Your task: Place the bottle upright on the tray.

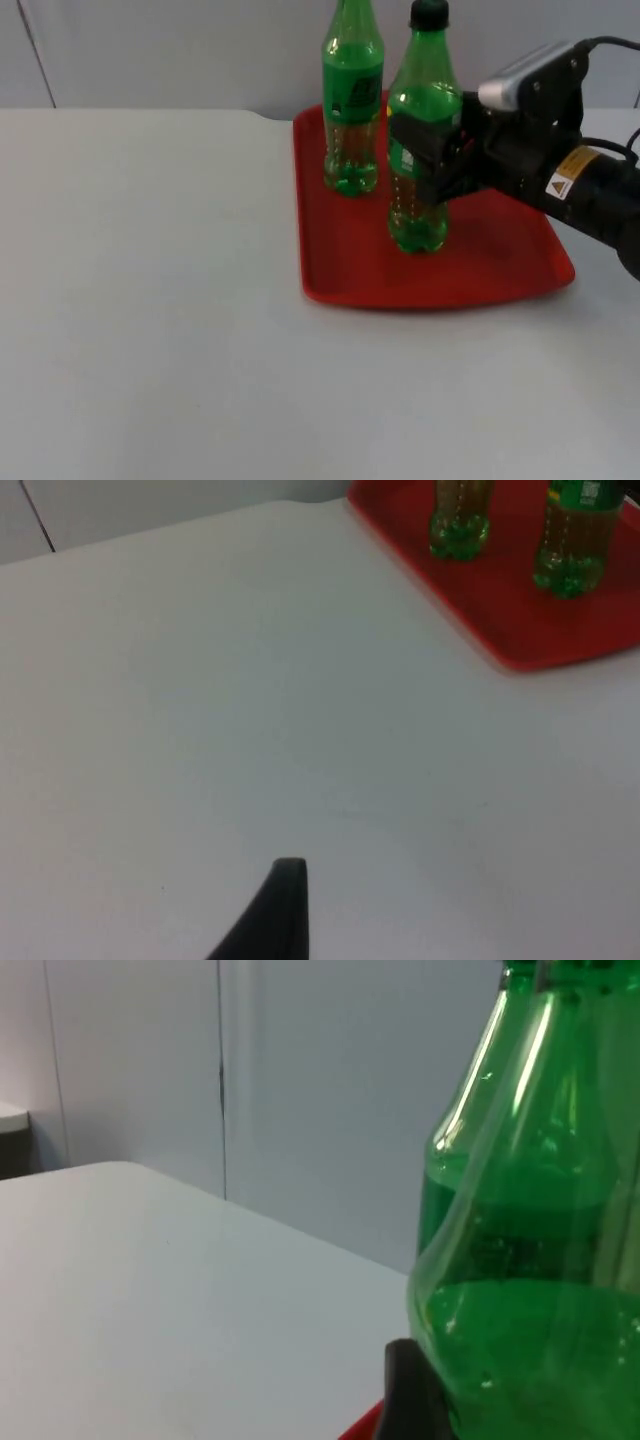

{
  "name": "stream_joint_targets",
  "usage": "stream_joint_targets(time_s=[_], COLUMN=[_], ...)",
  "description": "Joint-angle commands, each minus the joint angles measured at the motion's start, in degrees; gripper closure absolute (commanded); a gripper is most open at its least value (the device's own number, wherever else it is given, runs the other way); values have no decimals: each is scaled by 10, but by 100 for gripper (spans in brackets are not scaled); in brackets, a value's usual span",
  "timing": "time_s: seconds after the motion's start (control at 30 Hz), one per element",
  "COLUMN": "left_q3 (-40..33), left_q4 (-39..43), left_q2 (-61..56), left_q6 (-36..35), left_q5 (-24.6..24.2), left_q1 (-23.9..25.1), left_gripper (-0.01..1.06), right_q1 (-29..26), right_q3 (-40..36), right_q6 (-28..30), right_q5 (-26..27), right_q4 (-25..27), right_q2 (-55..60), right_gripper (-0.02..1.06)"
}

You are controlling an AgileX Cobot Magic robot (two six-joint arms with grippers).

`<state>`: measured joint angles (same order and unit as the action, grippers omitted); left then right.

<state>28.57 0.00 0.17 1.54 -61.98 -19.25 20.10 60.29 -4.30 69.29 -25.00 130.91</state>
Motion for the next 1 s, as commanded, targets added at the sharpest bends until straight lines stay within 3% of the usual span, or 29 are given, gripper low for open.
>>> stream_joint_targets(time_s=[0.0, 0.3, 0.43, 0.47, 0.6, 0.73, 0.97], left_q3=[-2, -2, -2, -2, -2, -2, -2], left_q4=[4, 4, 4, 4, 4, 4, 4], left_q2=[-2, -2, -2, -2, -2, -2, -2], left_q6=[-3, -3, -3, -3, -3, -3, -3], left_q5=[3, 3, 3, 3, 3, 3, 3], left_q1=[-1, -1, -1, -1, -1, -1, -1], left_gripper=[0, 0, 0, 0, 0, 0, 0], right_q1=[2, 2, 2, 2, 2, 2, 2], right_q3=[0, -2, -2, -2, -15, -27, -28], right_q6=[7, 7, 7, 7, 26, 27, 20], right_q5=[7, 7, 7, 7, 7, 7, 7], right_q4=[-2, -3, -3, -3, 2, 27, 60], right_q2=[9, 10, 10, 10, 10, 10, 10], right_gripper=[105, 103, 82, 82, 44, 33, 31])
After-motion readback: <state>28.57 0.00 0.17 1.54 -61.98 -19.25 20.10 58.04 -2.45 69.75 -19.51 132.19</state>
